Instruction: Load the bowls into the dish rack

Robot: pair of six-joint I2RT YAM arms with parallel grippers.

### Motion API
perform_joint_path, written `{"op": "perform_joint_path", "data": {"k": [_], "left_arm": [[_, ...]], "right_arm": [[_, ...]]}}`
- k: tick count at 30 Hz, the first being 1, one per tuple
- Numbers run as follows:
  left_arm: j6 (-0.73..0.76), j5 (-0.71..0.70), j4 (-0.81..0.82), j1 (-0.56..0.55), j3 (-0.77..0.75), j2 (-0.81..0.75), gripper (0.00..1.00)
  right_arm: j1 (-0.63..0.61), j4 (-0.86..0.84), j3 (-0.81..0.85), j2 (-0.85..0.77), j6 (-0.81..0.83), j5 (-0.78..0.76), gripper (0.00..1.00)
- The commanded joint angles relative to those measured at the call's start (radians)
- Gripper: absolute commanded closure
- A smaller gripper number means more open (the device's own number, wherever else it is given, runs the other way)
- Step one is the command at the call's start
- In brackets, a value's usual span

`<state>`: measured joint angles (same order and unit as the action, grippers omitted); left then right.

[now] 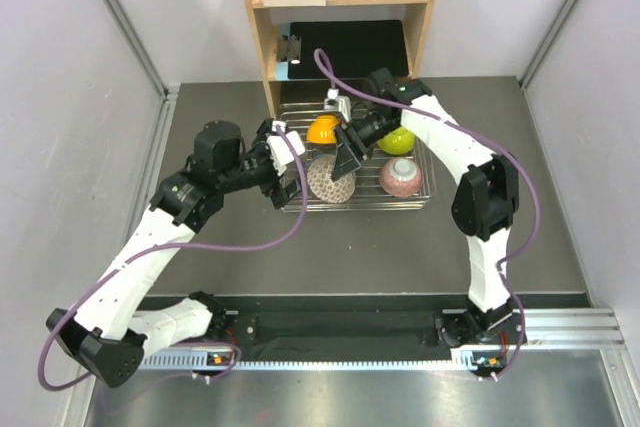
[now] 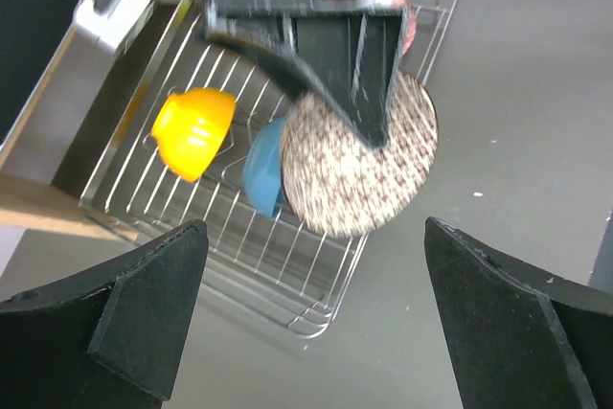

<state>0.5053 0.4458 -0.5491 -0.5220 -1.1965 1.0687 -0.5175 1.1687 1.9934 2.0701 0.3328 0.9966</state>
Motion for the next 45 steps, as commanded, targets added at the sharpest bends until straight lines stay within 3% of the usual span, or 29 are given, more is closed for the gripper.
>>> {"op": "perform_joint_path", "data": {"k": [1,7,21,45], "left_arm": [[0.035,-0.062,0.005,0.010,0.031,-0.027,0.01],[0.049,-0.110,0.000,0.025,0.103,-0.039,0.01],[0.045,-0.121,-0.009,0.077,0.204,-0.110,0.01],[0.004,-0.068,-0.014,0.201,0.276,-0.199,0.01]], "right_arm": [[0.065,-0.081,0.011,-0.123,-0.043,-0.052,1.00],[0.099,-0.164,-0.040,-0.211,-0.055,-0.203,1.00],[0.080,-0.464,-0.303,-0.364,-0.061,-0.737,1.00],[-0.084,-0.757,-0.419,-0.252,0.043,-1.253,1.00]]}}
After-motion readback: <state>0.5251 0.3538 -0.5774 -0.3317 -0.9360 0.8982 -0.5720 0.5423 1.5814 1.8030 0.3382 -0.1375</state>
